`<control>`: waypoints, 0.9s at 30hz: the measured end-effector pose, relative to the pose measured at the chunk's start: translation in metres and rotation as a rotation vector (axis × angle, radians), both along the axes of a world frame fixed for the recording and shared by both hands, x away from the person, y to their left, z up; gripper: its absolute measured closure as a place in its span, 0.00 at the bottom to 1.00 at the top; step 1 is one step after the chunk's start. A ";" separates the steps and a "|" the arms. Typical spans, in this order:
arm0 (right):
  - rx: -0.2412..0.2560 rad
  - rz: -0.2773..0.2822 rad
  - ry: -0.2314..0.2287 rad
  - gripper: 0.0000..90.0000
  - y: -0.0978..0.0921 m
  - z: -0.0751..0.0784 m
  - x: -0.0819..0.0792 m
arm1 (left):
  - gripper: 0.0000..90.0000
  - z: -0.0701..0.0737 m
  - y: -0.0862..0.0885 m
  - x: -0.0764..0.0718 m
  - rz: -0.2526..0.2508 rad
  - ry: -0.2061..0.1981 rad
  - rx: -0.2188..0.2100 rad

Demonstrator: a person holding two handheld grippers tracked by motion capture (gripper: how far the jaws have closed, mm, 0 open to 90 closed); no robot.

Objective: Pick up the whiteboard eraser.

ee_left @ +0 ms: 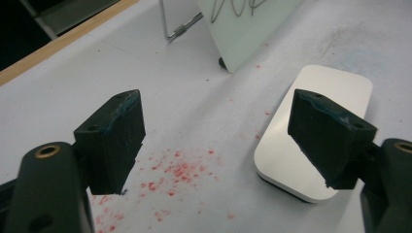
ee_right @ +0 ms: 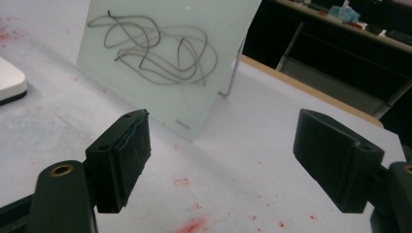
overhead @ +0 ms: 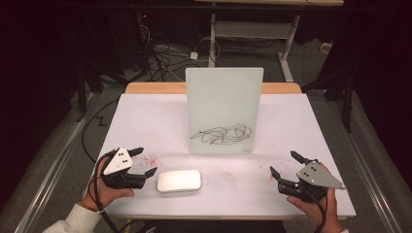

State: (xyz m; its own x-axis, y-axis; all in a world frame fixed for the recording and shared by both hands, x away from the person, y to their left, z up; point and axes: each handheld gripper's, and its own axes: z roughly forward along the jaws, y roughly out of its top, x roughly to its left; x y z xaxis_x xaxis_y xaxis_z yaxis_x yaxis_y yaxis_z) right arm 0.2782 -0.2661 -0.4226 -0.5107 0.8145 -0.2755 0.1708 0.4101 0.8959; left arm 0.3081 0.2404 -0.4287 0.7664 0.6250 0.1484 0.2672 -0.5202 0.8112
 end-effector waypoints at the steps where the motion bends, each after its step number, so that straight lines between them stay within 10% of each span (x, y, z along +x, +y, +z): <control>1: -0.011 0.008 0.014 0.24 0.000 -0.003 0.000 | 0.23 0.000 -0.001 0.000 -0.001 0.000 0.004; 11: -0.053 0.038 0.046 0.24 0.009 -0.008 0.001 | 0.23 0.012 -0.013 0.001 -0.062 0.069 0.075; 19: -0.072 0.063 0.077 0.24 0.017 -0.012 0.004 | 0.21 0.013 -0.056 0.012 -0.195 0.238 0.275; 27: -0.099 0.085 0.098 0.25 0.020 -0.015 0.007 | 0.21 0.000 -0.092 0.023 -0.292 0.309 0.404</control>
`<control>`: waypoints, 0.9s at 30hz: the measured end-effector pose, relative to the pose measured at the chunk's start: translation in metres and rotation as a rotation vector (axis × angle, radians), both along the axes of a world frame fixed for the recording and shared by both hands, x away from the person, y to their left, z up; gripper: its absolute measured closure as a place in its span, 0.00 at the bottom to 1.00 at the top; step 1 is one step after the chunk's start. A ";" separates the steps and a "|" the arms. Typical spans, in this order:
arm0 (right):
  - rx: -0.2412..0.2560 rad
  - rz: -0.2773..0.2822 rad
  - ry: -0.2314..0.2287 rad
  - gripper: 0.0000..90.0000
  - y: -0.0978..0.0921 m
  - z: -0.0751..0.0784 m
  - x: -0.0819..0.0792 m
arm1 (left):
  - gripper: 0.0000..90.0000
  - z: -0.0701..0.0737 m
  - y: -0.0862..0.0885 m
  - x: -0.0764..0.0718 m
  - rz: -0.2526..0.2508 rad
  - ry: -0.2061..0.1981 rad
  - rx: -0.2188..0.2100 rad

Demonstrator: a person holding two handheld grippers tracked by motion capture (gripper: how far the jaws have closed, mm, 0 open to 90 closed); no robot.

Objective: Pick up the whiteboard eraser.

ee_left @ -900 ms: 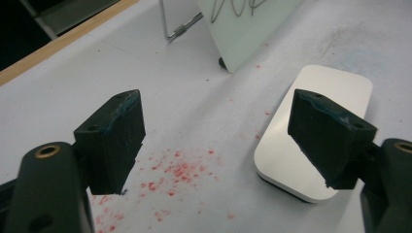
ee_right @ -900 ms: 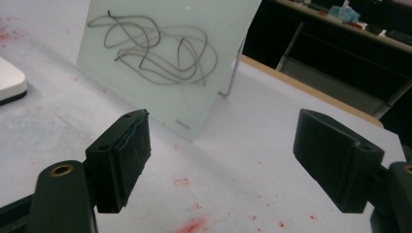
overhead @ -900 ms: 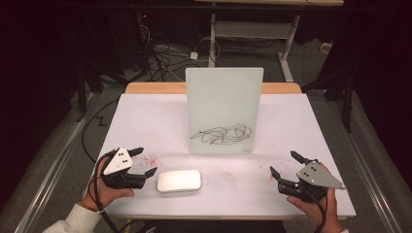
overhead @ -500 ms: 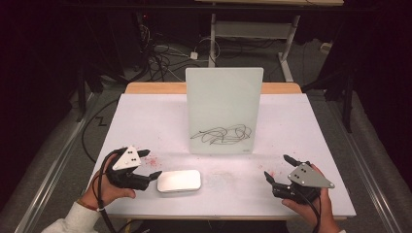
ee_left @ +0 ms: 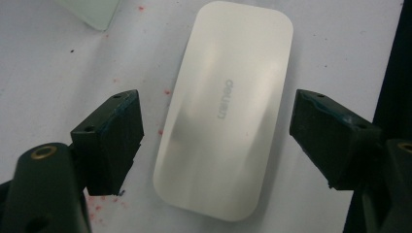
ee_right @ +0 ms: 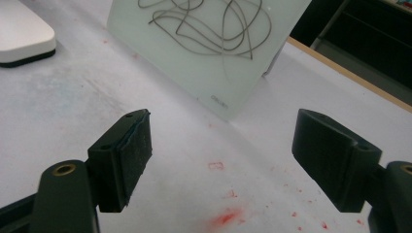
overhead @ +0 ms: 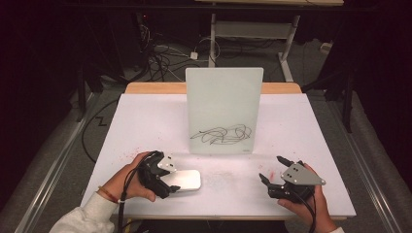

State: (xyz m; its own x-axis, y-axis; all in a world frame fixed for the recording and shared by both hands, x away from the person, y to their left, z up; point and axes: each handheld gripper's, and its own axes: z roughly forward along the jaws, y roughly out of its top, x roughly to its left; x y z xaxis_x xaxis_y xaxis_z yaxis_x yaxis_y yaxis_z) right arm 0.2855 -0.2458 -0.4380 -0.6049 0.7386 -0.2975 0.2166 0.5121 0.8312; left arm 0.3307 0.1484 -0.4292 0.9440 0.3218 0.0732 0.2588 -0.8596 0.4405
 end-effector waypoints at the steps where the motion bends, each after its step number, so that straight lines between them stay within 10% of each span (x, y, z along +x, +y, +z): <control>1: -0.007 0.002 0.002 0.25 0.001 -0.001 0.000 | 0.21 0.000 0.000 0.000 0.000 0.000 0.000; 27: -0.032 0.049 0.039 0.26 0.005 -0.007 0.002 | 0.28 -0.020 -0.030 0.019 -0.114 0.059 0.030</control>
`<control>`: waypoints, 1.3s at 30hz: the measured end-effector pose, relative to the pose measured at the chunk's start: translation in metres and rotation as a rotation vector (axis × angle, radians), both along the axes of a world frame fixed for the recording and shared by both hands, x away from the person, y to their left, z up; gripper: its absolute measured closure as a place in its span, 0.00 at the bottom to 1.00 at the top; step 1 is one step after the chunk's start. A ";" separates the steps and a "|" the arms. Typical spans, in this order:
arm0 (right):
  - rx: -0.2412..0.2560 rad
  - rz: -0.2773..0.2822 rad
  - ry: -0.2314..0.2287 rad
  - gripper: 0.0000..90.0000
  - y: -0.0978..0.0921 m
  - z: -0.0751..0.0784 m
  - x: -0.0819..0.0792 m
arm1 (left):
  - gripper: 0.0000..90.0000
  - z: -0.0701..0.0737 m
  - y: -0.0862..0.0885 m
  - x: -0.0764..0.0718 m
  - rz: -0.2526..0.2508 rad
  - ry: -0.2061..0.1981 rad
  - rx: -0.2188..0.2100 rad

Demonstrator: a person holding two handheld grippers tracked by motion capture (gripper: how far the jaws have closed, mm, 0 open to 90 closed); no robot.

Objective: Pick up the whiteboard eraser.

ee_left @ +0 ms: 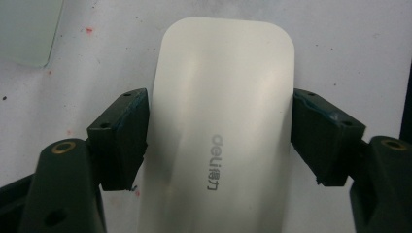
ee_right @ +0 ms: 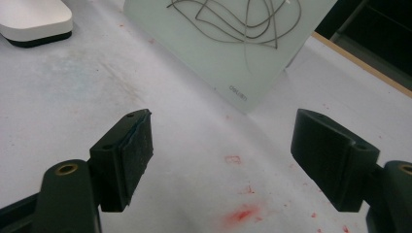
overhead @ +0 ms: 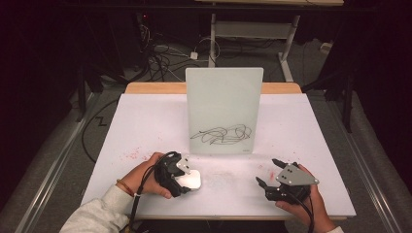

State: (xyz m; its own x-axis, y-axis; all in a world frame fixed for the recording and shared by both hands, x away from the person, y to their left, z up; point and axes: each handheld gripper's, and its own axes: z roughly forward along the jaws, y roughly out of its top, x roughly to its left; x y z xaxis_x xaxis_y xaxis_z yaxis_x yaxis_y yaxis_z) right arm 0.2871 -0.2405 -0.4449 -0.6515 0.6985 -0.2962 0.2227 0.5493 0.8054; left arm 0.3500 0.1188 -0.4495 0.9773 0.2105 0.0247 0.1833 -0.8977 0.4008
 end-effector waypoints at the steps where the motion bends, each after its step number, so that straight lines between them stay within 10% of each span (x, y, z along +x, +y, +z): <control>1: 0.000 0.002 0.000 0.26 0.000 0.000 0.000 | 0.28 0.000 0.000 0.001 -0.001 0.009 -0.007; 19: 0.007 0.027 0.021 0.27 0.001 -0.001 0.001 | 0.30 -0.004 -0.006 0.006 -0.026 0.036 0.010; 29: 0.010 0.024 0.016 0.27 -0.001 0.000 0.001 | 0.32 0.006 0.005 0.000 0.003 -0.036 -0.044; 39: 0.017 0.009 0.002 0.27 -0.004 0.002 0.002 | 0.32 0.016 0.022 -0.011 0.098 -0.191 -0.116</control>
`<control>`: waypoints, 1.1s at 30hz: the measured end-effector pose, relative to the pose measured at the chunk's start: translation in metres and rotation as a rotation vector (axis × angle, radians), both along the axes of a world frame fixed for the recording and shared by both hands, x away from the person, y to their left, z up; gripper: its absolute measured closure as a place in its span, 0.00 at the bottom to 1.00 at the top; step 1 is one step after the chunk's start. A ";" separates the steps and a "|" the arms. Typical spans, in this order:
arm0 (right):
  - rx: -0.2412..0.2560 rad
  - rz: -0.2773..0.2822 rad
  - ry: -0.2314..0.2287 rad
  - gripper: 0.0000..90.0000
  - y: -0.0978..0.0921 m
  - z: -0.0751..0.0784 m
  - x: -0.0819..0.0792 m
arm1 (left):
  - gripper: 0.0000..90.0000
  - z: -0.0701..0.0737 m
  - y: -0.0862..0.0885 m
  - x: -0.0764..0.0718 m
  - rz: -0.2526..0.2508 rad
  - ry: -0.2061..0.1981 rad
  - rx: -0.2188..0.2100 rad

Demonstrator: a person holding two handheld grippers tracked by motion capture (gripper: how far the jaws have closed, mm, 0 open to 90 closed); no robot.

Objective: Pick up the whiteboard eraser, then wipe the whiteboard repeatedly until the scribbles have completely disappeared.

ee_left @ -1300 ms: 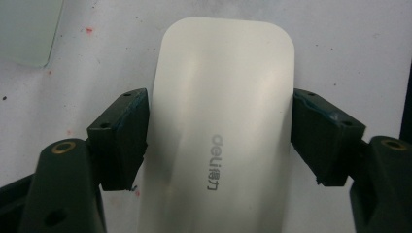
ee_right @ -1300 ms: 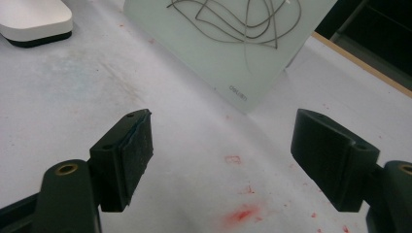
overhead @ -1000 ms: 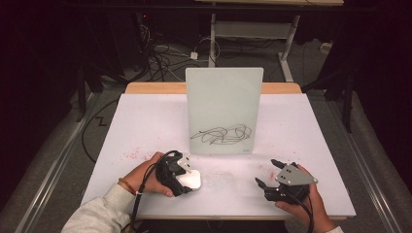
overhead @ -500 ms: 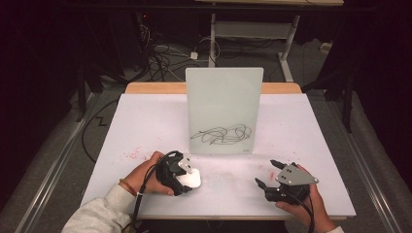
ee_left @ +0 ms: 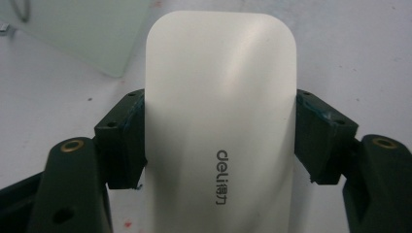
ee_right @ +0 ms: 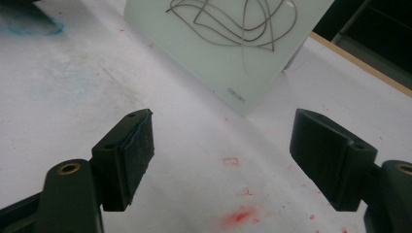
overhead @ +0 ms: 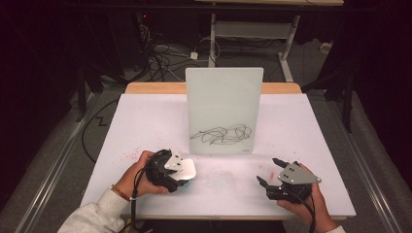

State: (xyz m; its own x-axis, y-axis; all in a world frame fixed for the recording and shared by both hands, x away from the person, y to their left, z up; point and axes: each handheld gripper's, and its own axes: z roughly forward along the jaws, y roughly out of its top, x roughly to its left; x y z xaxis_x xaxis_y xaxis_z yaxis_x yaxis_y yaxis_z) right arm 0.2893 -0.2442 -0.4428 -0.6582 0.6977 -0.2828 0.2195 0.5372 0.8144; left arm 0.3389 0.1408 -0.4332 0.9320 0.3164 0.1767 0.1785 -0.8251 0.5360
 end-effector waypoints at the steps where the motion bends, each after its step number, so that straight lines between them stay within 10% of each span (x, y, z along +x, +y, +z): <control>1: 0.003 -0.005 0.000 0.27 -0.001 0.000 0.001 | 0.32 0.001 0.001 0.000 0.007 -0.010 -0.008; 33: 0.034 -0.028 -0.042 0.27 -0.001 0.004 0.008 | 0.32 0.013 0.008 -0.009 0.238 -0.247 -0.224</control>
